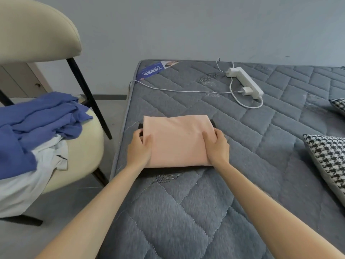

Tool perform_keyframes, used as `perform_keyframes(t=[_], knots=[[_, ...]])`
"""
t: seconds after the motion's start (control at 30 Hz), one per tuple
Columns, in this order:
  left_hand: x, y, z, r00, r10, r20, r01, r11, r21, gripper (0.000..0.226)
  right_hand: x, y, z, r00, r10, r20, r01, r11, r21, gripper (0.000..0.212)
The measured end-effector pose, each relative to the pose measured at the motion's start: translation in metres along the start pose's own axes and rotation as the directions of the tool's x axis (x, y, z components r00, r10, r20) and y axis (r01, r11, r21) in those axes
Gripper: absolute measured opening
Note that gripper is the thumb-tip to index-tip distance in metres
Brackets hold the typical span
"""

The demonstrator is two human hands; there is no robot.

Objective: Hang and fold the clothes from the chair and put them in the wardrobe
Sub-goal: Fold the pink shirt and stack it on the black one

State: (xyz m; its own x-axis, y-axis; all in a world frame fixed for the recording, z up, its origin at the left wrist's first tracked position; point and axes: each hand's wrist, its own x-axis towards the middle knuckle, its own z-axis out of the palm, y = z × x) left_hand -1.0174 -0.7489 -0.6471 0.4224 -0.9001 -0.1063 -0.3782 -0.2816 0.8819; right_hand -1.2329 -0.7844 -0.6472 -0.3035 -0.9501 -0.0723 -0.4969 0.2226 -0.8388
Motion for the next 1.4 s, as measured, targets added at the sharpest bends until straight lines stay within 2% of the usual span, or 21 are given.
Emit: perform_keyframes(t=[0.17,0.23,0.27,0.33,0.4,0.43,0.5,0.53,0.6,0.67,0.73,0.83,0.93,1.07,1.17,1.3,1.4], knots=[[0.007,0.006,0.002,1.0,0.015,-0.012,-0.012,0.981,0.193,0.04,0.003,-0.003,-0.001,0.996,-0.084,-0.036,0.086,0.994,0.064,0.04],[0.004,0.01,0.002,0.998,0.042,-0.043,-0.029,0.965,0.261,0.042,0.005,-0.005,-0.002,0.995,-0.095,-0.019,0.096,0.995,0.025,0.041],[0.002,0.011,0.001,0.992,0.1,-0.073,-0.071,0.942,0.327,0.044,0.006,-0.005,-0.002,0.997,-0.079,-0.013,0.079,0.996,-0.036,0.043],[-0.001,0.015,0.0,0.94,0.321,-0.114,-0.24,0.863,0.445,0.047,0.009,-0.004,0.0,0.989,-0.126,-0.071,0.102,0.956,-0.276,0.048],[0.0,0.022,0.004,0.863,0.501,-0.065,-0.406,0.765,0.499,0.048,0.008,-0.011,0.004,0.928,-0.355,-0.111,0.271,0.851,-0.45,0.047],[0.002,0.026,0.008,0.842,0.54,-0.011,-0.456,0.722,0.52,0.048,0.007,-0.016,0.007,0.869,-0.49,-0.068,0.408,0.787,-0.463,0.046],[0.003,0.034,0.021,0.855,0.506,0.115,-0.481,0.69,0.541,0.049,0.007,-0.027,0.017,0.744,-0.66,0.108,0.633,0.642,-0.433,0.041],[0.005,0.034,0.029,0.873,0.456,0.171,-0.47,0.696,0.542,0.05,0.008,-0.031,0.022,0.706,-0.679,0.201,0.687,0.589,-0.427,0.039],[0.009,0.029,0.043,0.904,0.353,0.243,-0.427,0.687,0.589,0.05,0.009,-0.033,0.031,0.698,-0.625,0.351,0.71,0.537,-0.455,0.038],[0.013,0.018,0.05,0.916,0.313,0.252,-0.399,0.638,0.659,0.051,0.012,-0.026,0.037,0.716,-0.54,0.442,0.697,0.514,-0.501,0.043],[0.017,0.008,0.051,0.919,0.321,0.228,-0.385,0.613,0.689,0.052,0.015,-0.017,0.039,0.736,-0.487,0.47,0.676,0.502,-0.539,0.046],[0.022,0.002,0.049,0.922,0.339,0.188,-0.367,0.608,0.704,0.053,0.021,-0.006,0.039,0.786,-0.451,0.424,0.612,0.464,-0.641,0.05],[0.026,0.0,0.05,0.935,0.318,0.156,-0.333,0.641,0.692,0.055,0.027,-0.003,0.037,0.843,-0.392,0.369,0.537,0.568,-0.624,0.053],[0.026,-0.002,0.045,0.961,0.252,0.113,-0.269,0.769,0.58,0.054,0.029,0.0,0.036,0.877,-0.378,0.296,0.48,0.68,-0.554,0.052],[0.028,-0.006,0.042,0.955,0.271,0.124,-0.295,0.809,0.509,0.051,0.028,0.0,0.033,0.91,-0.317,0.268,0.414,0.749,-0.518,0.055],[0.026,-0.007,0.035,0.953,0.282,0.112,-0.301,0.833,0.465,0.05,0.026,-0.005,0.027,0.91,-0.261,0.322,0.402,0.743,-0.534,0.059],[0.024,-0.002,0.023,0.962,0.202,0.184,-0.267,0.841,0.471,0.05,0.028,-0.012,0.017,0.895,-0.169,0.412,0.404,0.699,-0.591,0.06]])
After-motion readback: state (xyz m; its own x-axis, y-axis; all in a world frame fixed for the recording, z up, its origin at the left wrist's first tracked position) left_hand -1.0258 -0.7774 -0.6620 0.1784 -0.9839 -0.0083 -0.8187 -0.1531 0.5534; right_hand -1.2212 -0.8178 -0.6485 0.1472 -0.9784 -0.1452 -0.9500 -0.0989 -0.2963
